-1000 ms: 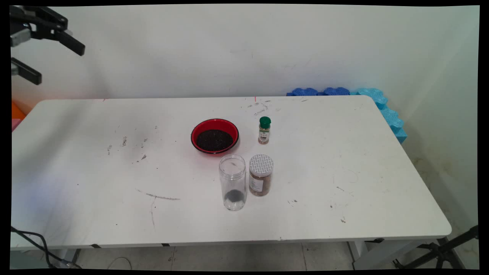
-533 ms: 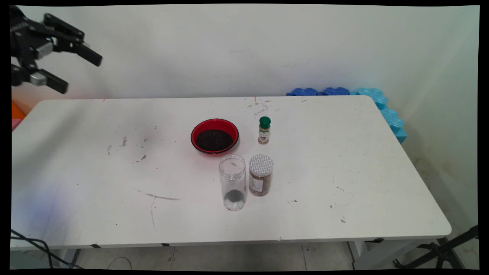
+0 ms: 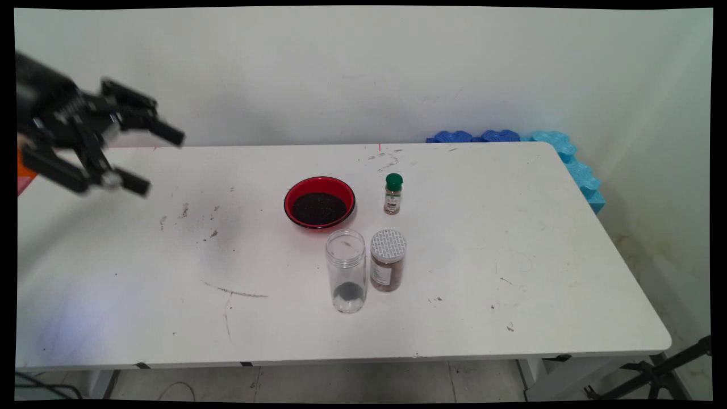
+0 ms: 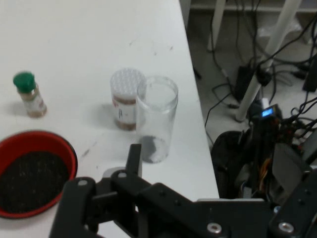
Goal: Pick up the black seasoning powder from the table
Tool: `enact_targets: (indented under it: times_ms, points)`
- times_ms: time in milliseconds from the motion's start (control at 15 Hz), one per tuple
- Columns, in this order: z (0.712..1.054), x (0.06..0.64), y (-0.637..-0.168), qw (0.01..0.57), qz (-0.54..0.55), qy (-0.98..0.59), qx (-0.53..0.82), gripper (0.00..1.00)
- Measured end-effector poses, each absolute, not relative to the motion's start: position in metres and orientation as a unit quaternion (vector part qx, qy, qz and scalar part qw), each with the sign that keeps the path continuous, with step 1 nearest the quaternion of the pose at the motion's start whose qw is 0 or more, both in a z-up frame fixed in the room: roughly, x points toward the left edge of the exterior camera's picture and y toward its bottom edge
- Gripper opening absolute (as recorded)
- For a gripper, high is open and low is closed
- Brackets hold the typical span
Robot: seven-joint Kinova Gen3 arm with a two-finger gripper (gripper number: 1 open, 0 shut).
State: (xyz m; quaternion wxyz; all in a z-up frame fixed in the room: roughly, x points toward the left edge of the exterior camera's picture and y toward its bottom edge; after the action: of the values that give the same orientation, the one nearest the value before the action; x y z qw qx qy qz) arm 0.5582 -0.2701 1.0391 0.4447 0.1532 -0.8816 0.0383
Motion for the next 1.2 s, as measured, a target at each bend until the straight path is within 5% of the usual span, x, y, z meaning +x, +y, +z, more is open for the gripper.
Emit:
enact_targets:
  times_ms: [1200]
  points:
    - [0.876,0.462,-0.283,0.412,0.040,-0.887,0.206,1.00]
